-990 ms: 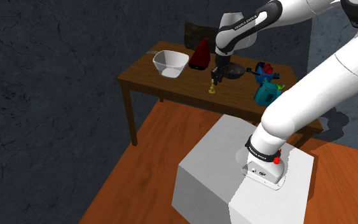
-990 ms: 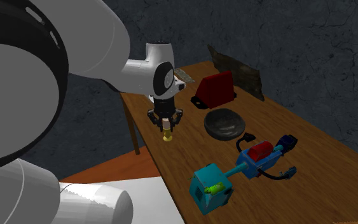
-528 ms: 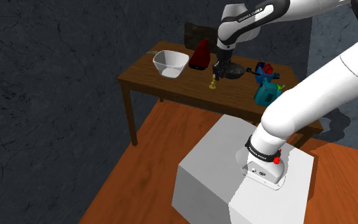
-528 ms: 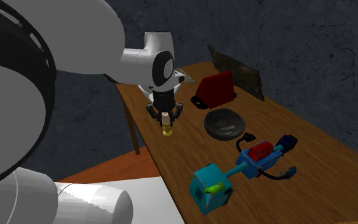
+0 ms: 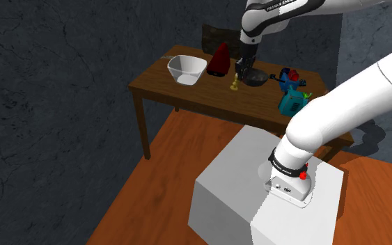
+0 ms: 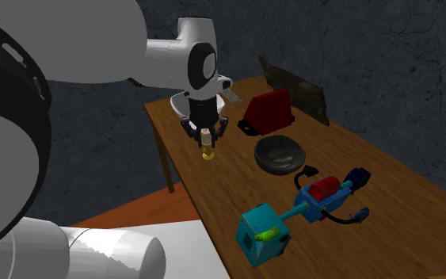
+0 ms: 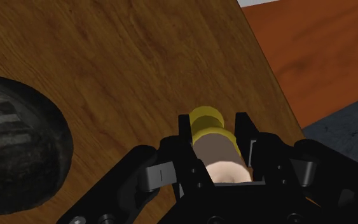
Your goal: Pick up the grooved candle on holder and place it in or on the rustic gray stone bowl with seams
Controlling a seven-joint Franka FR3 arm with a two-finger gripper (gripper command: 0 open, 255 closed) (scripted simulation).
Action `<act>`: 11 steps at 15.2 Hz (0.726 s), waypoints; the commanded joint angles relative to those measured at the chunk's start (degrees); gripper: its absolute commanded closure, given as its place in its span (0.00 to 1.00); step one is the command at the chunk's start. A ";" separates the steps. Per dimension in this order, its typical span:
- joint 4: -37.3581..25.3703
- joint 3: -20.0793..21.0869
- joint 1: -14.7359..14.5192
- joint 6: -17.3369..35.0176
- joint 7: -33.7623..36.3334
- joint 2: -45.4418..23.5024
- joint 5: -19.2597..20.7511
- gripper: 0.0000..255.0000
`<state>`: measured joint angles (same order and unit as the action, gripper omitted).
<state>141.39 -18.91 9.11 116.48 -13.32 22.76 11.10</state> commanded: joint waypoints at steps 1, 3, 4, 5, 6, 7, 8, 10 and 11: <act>-1.05 0.25 -0.03 -1.69 0.03 0.61 -0.07 1.00; -2.17 0.47 -0.06 -3.35 0.00 1.16 -0.14 1.00; -2.75 0.58 -0.07 -4.18 -0.02 1.42 -0.18 1.00; -3.33 0.68 -0.08 -5.01 -0.04 1.65 -0.23 1.00; -3.93 0.79 -0.10 -5.82 -0.06 1.87 -0.27 1.00; -4.54 0.89 -0.12 -6.64 -0.08 2.08 -0.32 1.00; -5.17 0.99 -0.13 -7.45 -0.10 2.27 -0.36 1.00; -6.44 1.19 -0.17 -9.06 -0.16 2.61 -0.46 1.00; -7.09 1.28 -0.20 -9.85 -0.19 2.75 -0.52 1.00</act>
<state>135.09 -17.74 8.91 107.72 -13.44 25.21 10.62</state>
